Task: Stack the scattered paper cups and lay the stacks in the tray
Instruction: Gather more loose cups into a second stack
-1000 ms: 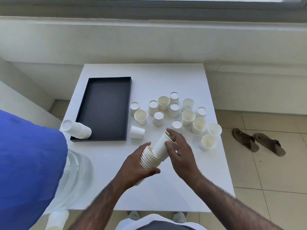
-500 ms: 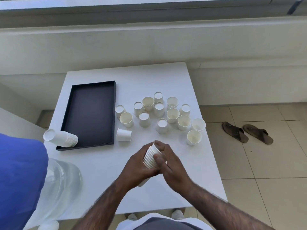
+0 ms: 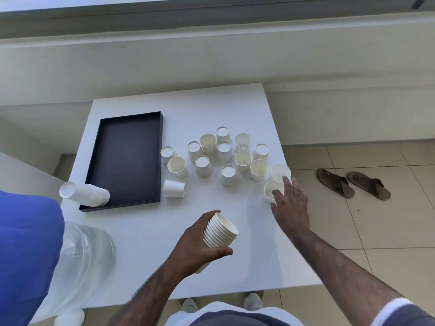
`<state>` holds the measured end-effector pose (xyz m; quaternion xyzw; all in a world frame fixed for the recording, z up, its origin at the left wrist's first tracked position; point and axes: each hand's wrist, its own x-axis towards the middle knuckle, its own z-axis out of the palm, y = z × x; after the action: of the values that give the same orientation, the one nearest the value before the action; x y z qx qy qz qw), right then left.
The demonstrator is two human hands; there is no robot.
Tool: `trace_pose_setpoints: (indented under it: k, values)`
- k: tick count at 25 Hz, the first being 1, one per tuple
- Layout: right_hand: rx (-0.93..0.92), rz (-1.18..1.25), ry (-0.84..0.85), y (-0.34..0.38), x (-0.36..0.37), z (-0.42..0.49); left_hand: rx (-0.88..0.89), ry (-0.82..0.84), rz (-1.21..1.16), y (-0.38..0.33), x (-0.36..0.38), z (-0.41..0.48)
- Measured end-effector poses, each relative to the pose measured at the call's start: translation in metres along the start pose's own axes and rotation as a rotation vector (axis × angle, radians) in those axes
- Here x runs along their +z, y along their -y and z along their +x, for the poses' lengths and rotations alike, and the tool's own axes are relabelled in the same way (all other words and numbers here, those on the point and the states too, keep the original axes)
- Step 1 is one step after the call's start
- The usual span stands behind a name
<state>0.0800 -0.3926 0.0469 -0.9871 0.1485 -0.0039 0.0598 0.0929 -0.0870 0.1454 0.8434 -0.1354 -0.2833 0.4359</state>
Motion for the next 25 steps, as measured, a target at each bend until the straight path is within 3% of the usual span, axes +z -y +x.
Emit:
trace_pose_setpoints:
  k: [4, 8, 11, 15, 17, 21, 25]
  values:
    - [-0.082, -0.162, 0.062, -0.025, 0.024, 0.011, -0.024, -0.009, 0.025, 0.009, -0.001, -0.01]
    - [-0.119, -0.124, 0.036, -0.023, 0.027, 0.013, -0.044, -0.018, 0.028, 0.015, -0.003, -0.016]
    - [-0.145, 0.125, -0.036, -0.003, 0.014, 0.0, -0.052, -0.029, 0.021, 0.017, -0.007, -0.016]
    - [0.056, 0.761, -0.097, 0.044, -0.036, -0.031, -0.04, -0.038, -0.005, 0.011, -0.012, -0.012]
    - [0.056, 0.966, -0.116, 0.065, -0.071, -0.044, -0.032, -0.039, -0.023, 0.008, -0.014, -0.009]
    - [-0.083, 1.065, -0.044, 0.097, -0.116, -0.056, 0.008, -0.023, -0.078, -0.001, -0.019, -0.003]
    - [-0.176, 1.006, 0.185, 0.119, -0.113, -0.07, 0.077, -0.011, -0.081, -0.014, -0.022, -0.002]
